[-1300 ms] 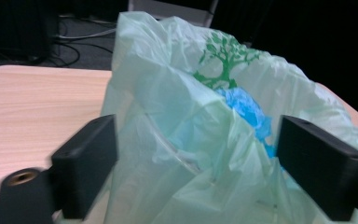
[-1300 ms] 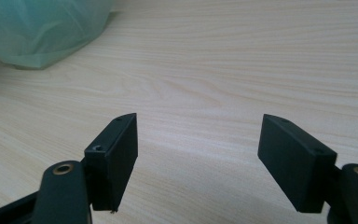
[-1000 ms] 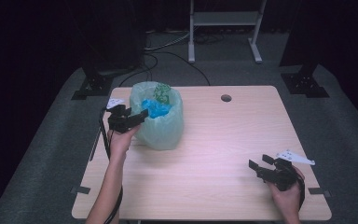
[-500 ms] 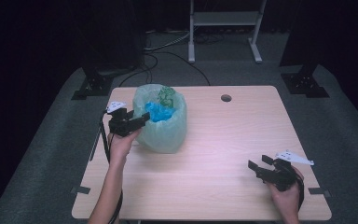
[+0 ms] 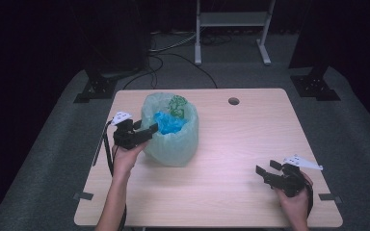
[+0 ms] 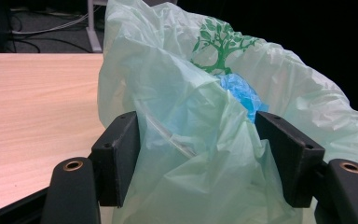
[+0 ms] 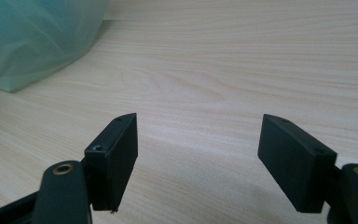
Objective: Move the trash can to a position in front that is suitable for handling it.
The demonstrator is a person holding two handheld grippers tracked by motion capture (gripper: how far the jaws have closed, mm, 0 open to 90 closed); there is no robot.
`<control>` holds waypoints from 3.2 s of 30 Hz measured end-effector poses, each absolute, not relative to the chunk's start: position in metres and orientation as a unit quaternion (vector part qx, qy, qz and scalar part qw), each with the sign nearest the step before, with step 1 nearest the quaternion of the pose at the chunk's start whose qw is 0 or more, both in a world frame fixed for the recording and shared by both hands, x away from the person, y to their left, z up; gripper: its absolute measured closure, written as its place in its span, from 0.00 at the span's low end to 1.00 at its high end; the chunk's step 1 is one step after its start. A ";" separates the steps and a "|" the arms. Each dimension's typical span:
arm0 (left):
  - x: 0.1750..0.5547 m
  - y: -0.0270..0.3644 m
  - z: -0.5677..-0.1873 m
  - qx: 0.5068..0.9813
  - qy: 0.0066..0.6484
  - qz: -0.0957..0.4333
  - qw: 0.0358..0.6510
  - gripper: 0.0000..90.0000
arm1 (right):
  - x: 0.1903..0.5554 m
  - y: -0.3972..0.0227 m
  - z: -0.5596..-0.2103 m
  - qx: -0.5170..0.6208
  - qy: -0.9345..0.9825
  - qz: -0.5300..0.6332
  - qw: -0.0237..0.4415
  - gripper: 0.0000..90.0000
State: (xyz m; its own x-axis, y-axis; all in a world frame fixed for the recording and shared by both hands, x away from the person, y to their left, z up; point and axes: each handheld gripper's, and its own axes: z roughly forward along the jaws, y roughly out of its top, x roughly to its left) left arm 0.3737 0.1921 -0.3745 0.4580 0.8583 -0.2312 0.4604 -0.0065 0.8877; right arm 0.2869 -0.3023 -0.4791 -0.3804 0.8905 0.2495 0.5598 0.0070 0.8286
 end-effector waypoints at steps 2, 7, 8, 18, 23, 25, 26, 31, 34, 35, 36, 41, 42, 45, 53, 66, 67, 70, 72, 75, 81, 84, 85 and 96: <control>0.371 0.191 -0.374 0.684 0.480 0.194 0.513 0.36 | 0.287 -0.303 -0.479 0.528 0.687 0.467 0.177 0.31; 0.365 0.189 -0.374 0.690 0.472 0.190 0.515 0.36 | 0.287 -0.304 -0.479 0.530 0.685 0.468 0.177 0.31; 0.363 0.188 -0.373 0.692 0.470 0.189 0.514 0.36 | 0.287 -0.304 -0.479 0.530 0.685 0.467 0.177 0.31; 0.353 0.186 -0.371 0.702 0.460 0.179 0.513 0.36 | 0.287 -0.303 -0.479 0.529 0.685 0.468 0.178 0.31; 0.349 0.186 -0.370 0.704 0.458 0.176 0.513 0.36 | 0.287 -0.303 -0.479 0.529 0.685 0.468 0.178 0.31; 0.348 0.186 -0.370 0.705 0.459 0.175 0.512 0.36 | 0.287 -0.303 -0.479 0.529 0.685 0.468 0.178 0.31; 0.348 0.186 -0.370 0.704 0.459 0.176 0.512 0.36 | 0.287 -0.303 -0.479 0.529 0.686 0.467 0.178 0.31; 0.349 0.186 -0.369 0.706 0.458 0.180 0.510 0.36 | 0.287 -0.303 -0.480 0.530 0.685 0.467 0.178 0.31; 0.350 0.186 -0.370 0.700 0.462 0.187 0.512 0.36 | 0.288 -0.303 -0.481 0.530 0.686 0.466 0.179 0.31; 0.351 0.186 -0.369 0.698 0.462 0.190 0.513 0.36 | 0.288 -0.302 -0.481 0.530 0.686 0.465 0.179 0.31; 0.351 0.186 -0.369 0.694 0.463 0.195 0.515 0.36 | 0.288 -0.302 -0.481 0.531 0.686 0.465 0.177 0.31; 0.352 0.186 -0.369 0.685 0.461 0.220 0.520 0.46 | 0.289 -0.300 -0.483 0.531 0.688 0.461 0.178 0.31; 0.352 0.186 -0.368 0.684 0.461 0.228 0.517 0.48 | 0.289 -0.299 -0.483 0.531 0.689 0.461 0.178 0.31; 0.352 0.187 -0.369 0.681 0.459 0.243 0.515 0.61 | 0.289 -0.298 -0.483 0.528 0.691 0.459 0.180 0.31; 0.350 0.189 -0.368 0.675 0.453 0.273 0.514 0.80 | 0.289 -0.299 -0.482 0.529 0.689 0.462 0.183 0.31; 0.346 0.191 -0.363 0.672 0.436 0.280 0.529 0.90 | 0.300 -0.286 -0.461 0.507 0.701 0.471 0.174 0.31; 0.346 0.191 -0.363 0.672 0.436 0.277 0.531 0.90 | 0.303 -0.281 -0.455 0.501 0.704 0.472 0.174 0.31; 0.345 0.192 -0.363 0.671 0.435 0.273 0.535 0.90 | 0.309 -0.272 -0.442 0.485 0.711 0.479 0.175 0.31; 0.345 0.192 -0.363 0.670 0.435 0.270 0.537 0.90 | 0.319 -0.256 -0.423 0.465 0.717 0.489 0.173 0.31; 0.346 0.194 -0.364 0.668 0.437 0.261 0.542 0.90 | 0.328 -0.242 -0.412 0.448 0.731 0.485 0.174 0.31; 0.346 0.195 -0.364 0.667 0.438 0.257 0.545 0.90 | 0.341 -0.219 -0.397 0.430 0.736 0.495 0.169 0.31; 0.346 0.197 -0.364 0.667 0.436 0.246 0.552 0.90 | 0.351 -0.206 -0.387 0.425 0.730 0.511 0.155 0.31; 0.347 0.197 -0.364 0.666 0.436 0.243 0.555 0.90 | 0.356 -0.200 -0.383 0.424 0.727 0.520 0.148 0.31; 0.347 0.200 -0.363 0.661 0.431 0.228 0.570 0.90 | 0.388 -0.155 -0.364 0.423 0.723 0.537 0.104 0.31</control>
State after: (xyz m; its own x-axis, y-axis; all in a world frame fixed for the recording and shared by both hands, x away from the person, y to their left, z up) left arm 0.3471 0.2003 -0.3631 0.5246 0.8297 -0.1910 0.3106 0.0224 0.9503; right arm 0.3876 -0.1549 -0.3642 -0.6209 0.7228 0.3033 0.4990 0.0661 0.8641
